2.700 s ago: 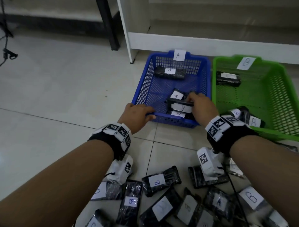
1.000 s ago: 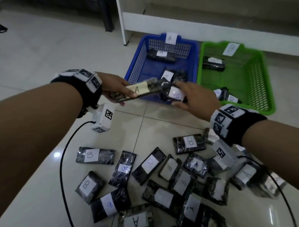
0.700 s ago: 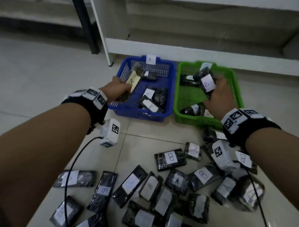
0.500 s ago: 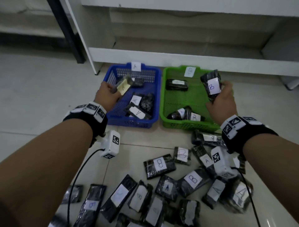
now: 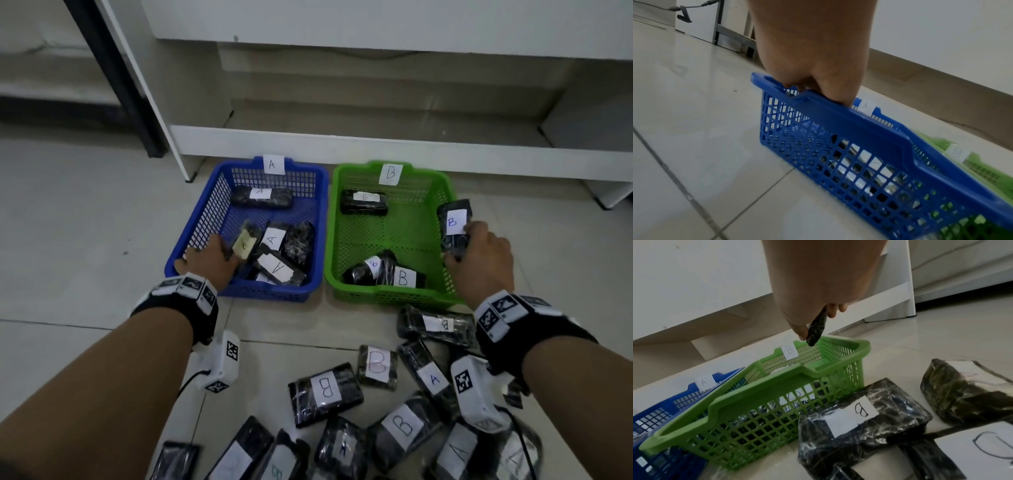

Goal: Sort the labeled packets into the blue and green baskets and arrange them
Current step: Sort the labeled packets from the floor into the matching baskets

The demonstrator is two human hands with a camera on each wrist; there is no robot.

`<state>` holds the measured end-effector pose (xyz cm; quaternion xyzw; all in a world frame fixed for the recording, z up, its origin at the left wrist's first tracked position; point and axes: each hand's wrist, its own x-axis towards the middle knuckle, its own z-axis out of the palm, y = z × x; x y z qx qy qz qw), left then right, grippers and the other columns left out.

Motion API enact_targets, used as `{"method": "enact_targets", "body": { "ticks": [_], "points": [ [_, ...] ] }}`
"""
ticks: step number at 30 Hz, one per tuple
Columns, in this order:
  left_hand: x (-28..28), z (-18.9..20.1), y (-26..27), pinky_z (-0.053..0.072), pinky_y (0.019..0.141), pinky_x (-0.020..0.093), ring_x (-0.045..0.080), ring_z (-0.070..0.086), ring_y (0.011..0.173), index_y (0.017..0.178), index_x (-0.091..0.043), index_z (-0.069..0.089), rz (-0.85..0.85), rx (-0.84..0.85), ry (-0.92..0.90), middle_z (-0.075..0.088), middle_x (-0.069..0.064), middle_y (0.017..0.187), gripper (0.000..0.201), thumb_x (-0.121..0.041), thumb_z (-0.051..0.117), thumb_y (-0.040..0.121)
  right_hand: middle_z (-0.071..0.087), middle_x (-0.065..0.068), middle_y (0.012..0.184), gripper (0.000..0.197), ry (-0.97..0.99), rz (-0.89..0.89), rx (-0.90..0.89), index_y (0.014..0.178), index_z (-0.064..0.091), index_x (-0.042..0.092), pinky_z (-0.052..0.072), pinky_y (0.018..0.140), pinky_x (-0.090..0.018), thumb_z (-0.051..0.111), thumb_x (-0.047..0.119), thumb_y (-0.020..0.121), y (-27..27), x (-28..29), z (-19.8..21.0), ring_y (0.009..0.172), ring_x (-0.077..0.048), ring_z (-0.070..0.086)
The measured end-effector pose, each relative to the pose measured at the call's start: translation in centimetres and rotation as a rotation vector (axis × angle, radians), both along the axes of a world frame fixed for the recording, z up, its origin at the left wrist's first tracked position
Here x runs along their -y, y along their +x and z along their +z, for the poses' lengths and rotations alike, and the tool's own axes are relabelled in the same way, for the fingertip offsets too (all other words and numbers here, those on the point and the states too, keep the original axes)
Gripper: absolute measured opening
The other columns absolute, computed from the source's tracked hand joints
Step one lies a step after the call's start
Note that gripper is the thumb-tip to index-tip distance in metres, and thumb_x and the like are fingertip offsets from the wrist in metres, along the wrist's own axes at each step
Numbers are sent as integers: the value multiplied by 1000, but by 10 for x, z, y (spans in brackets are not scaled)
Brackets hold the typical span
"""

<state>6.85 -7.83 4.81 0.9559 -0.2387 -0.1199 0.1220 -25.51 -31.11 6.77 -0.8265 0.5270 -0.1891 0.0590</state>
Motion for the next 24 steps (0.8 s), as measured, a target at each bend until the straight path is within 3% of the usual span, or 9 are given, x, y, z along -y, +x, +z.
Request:
{"method": "enact_targets", "body": {
  "ticks": [2,4,7,11,14,17,21,24],
  "points": [
    [1,-5,4,32,95,43,32,55,101,101,-15,45,-5,-53,-7,60,13,99,35,-42,60,85,60,-25,105,44,16,3,-17,115,46,3,36,75,-40,68,14,79,4,0,-4,100,-39,46],
    [4,-6,7,41,88,40,31,58,96,106,-9,45,-20,-162,-65,61,16,103,41,-31,69,81,60,-26,107,42,92,16,23,116,47,2,35,73,-37,68,9,80,9,0,-7,102,-38,45],
    [12,-2,9,43,81,36,34,57,103,116,1,41,-59,-221,-34,58,22,112,54,-17,75,78,59,-25,108,43,199,22,79,118,49,5,41,79,-38,69,8,81,18,1,-9,105,-37,47],
    [15,-5,16,45,84,38,34,58,104,116,0,43,-97,-189,56,59,22,113,55,-17,76,76,59,-23,110,40,191,36,56,117,50,7,42,81,-39,69,8,81,20,4,-14,105,-36,46],
    [15,-8,20,45,84,35,33,58,105,117,-1,50,-122,-139,116,60,20,114,51,-21,75,78,53,-24,113,34,195,33,-63,113,55,4,43,82,-40,67,10,82,19,8,-25,103,-39,49],
    [14,-11,22,45,83,35,33,58,105,116,1,55,-138,-111,129,61,21,115,41,-23,66,85,48,-20,121,26,282,40,-304,113,61,2,45,89,-36,57,11,89,19,12,-34,103,-35,55],
    [13,-14,21,43,83,36,36,58,103,124,-3,43,-148,-144,-34,59,22,114,43,-17,62,88,60,-11,120,31,424,118,-486,117,61,8,47,82,-29,38,14,98,16,11,-35,107,-23,59],
    [14,-11,21,42,89,33,32,56,110,122,-6,56,-243,-148,129,60,18,121,36,-28,52,94,58,-9,123,33,414,186,-574,124,57,11,47,83,-30,34,12,99,18,8,-29,109,-23,58]
  ]
}}
